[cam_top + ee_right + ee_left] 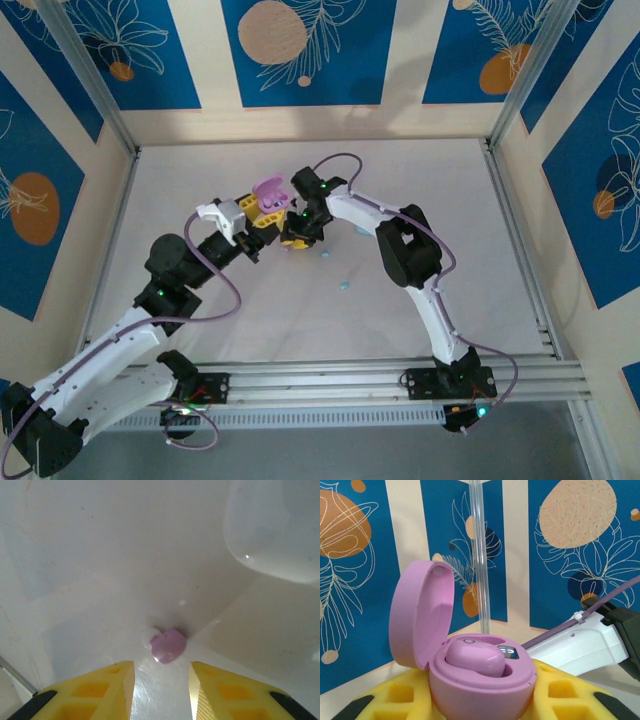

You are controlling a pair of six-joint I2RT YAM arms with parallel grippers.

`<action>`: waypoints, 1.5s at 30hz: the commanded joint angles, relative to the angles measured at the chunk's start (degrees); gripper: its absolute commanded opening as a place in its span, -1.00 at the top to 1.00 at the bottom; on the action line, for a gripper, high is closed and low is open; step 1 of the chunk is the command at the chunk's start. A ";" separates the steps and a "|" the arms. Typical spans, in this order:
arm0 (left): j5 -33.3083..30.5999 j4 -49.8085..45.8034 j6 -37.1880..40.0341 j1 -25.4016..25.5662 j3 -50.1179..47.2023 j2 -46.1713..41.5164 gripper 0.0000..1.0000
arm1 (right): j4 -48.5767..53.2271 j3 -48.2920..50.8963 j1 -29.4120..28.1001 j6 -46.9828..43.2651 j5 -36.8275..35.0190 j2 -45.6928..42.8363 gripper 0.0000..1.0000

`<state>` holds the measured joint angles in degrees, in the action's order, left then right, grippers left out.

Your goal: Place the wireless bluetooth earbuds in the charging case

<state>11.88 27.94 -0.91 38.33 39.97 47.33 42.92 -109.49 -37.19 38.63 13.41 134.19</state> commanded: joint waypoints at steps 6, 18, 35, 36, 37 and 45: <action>-1.16 0.40 0.96 0.46 0.99 -1.52 0.35 | 2.58 -3.71 -1.30 0.14 -2.13 3.12 0.31; -1.23 0.53 0.83 0.47 0.97 -1.19 0.35 | 5.29 -7.29 -2.89 -1.95 -5.05 7.01 0.36; -1.42 0.67 0.49 0.45 1.17 -0.46 0.34 | 11.62 -7.25 -4.55 -11.61 -8.31 3.30 0.51; -1.55 0.63 0.47 0.48 1.08 -0.44 0.34 | 11.59 -5.63 -4.68 -12.69 -8.19 2.09 0.51; -1.66 0.56 0.47 0.43 1.08 -0.54 0.34 | 11.51 -4.03 -4.72 -13.87 -7.68 0.88 0.51; -1.60 0.97 0.32 0.48 1.31 0.19 0.34 | 11.16 7.84 -4.93 -18.50 -7.25 -7.07 0.51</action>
<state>11.25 27.77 -0.91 38.33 39.97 47.22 52.14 -104.36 -42.17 23.27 5.74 131.00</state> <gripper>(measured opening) 0.336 0.247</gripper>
